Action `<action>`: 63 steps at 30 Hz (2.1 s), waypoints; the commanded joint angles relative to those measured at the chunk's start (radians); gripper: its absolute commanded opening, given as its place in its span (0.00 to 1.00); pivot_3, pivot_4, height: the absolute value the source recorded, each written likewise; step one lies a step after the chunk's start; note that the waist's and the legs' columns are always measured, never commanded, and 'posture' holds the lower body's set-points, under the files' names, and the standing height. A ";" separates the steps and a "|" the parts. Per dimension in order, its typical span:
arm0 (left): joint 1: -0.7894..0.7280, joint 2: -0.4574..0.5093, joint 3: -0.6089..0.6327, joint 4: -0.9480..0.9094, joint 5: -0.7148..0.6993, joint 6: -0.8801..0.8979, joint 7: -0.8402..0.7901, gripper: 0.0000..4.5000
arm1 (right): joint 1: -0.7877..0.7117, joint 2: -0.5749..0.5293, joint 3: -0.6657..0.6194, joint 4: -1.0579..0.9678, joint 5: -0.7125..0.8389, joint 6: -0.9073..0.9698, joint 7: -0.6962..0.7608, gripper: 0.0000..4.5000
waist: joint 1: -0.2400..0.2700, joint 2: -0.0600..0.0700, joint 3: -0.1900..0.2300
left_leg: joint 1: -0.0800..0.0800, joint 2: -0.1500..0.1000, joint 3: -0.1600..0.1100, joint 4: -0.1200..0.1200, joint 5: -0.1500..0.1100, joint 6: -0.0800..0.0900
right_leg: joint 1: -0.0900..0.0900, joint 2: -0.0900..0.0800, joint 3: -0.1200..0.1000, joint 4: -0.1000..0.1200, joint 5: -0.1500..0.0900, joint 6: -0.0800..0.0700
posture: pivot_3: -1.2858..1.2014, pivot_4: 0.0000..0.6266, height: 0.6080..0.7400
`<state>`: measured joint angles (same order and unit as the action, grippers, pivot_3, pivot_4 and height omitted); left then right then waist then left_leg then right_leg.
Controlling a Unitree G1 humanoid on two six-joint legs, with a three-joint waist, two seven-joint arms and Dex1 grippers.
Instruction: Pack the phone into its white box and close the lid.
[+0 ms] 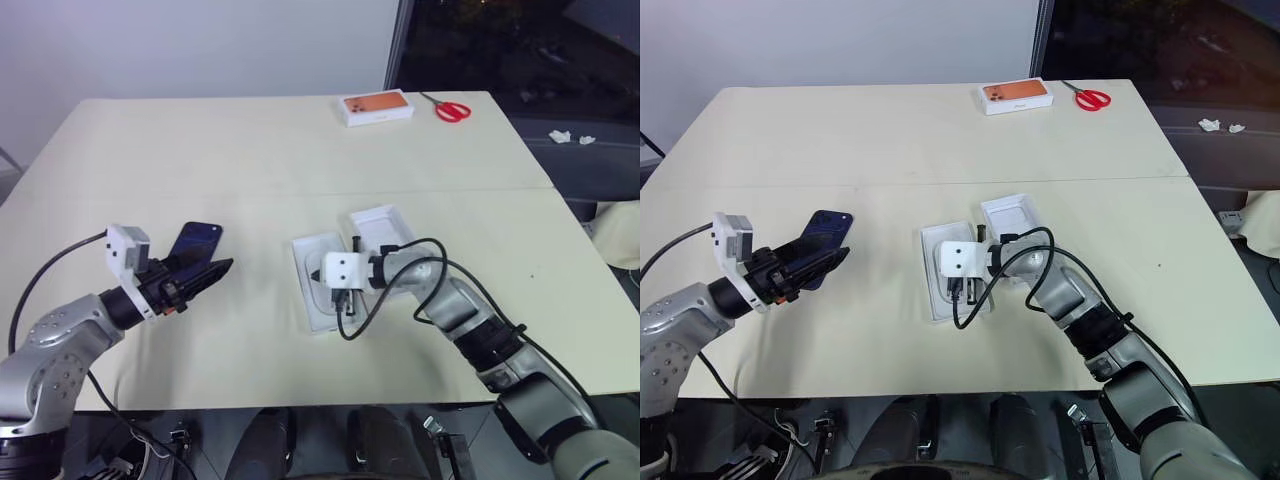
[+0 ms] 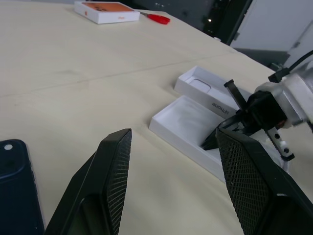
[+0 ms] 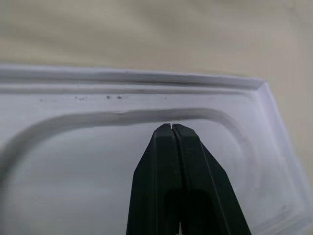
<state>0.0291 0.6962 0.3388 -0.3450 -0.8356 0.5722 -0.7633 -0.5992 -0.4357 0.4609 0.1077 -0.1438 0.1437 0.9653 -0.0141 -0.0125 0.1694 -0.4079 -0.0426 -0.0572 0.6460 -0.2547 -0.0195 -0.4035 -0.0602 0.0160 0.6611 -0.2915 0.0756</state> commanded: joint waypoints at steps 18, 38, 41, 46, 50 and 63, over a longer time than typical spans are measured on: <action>0.002 0.010 0.015 0.012 0.071 -0.038 -0.063 0.64 | 0.235 -0.280 -0.267 -0.348 0.452 0.183 0.344 0.01 | 0.003 0.000 0.001 | -0.001 0.000 0.000 0.000 -0.001 0.001 | 0.001 -0.001 -0.001 -0.002 0.000 0.000 | 0.52 0.24 1.00; -0.024 -0.005 0.006 0.033 0.113 -0.049 -0.075 0.64 | 0.182 -0.133 -0.115 -0.169 0.233 -0.054 0.220 0.01 | 0.003 0.000 0.001 | 0.000 0.001 0.000 0.000 -0.001 0.001 | 0.001 -0.001 -0.001 -0.002 0.000 0.000 | 0.52 0.24 1.00; -0.022 -0.007 0.006 0.031 0.114 -0.051 -0.072 0.64 | 0.171 -0.119 -0.113 -0.170 0.239 -0.035 0.218 0.01 | 0.003 0.000 0.001 | 0.000 0.001 0.000 0.000 -0.001 0.001 | 0.001 -0.001 -0.001 -0.002 0.000 0.000 | 0.52 0.24 1.00; -0.015 -0.012 0.011 0.036 0.126 -0.063 -0.068 0.64 | 0.157 -0.095 -0.100 -0.153 0.221 -0.044 0.198 0.01 | 0.001 0.000 0.001 | 0.000 0.001 0.000 0.000 -0.001 0.001 | 0.001 -0.001 -0.001 -0.002 0.000 0.000 | 0.52 0.24 1.00; -0.016 -0.015 0.014 0.039 0.130 -0.067 -0.064 0.64 | 0.139 -0.063 -0.053 -0.102 0.135 -0.098 0.144 0.01 | 0.000 0.000 0.001 | 0.000 0.001 0.000 0.000 -0.001 0.001 | 0.000 0.000 -0.001 -0.001 0.000 0.000 | 0.52 0.24 1.00; -0.013 -0.015 0.014 0.054 0.139 -0.082 -0.063 0.64 | 0.073 0.123 -0.042 -0.042 0.123 -0.085 0.037 0.01 | -0.003 0.000 0.001 | 0.000 0.001 0.000 0.000 0.000 0.001 | -0.001 0.000 0.000 0.000 0.000 0.000 | 0.52 0.24 1.00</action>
<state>0.0237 0.6814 0.3299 -0.2835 -0.7004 0.5143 -0.8256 -0.4957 -0.3333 0.4278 0.0629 -0.0191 0.0848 1.0386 -0.0175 -0.0124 0.1703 -0.4081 -0.0419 -0.0572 0.6460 -0.2551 -0.0191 -0.4044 -0.0601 0.0156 0.6615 -0.2914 0.0757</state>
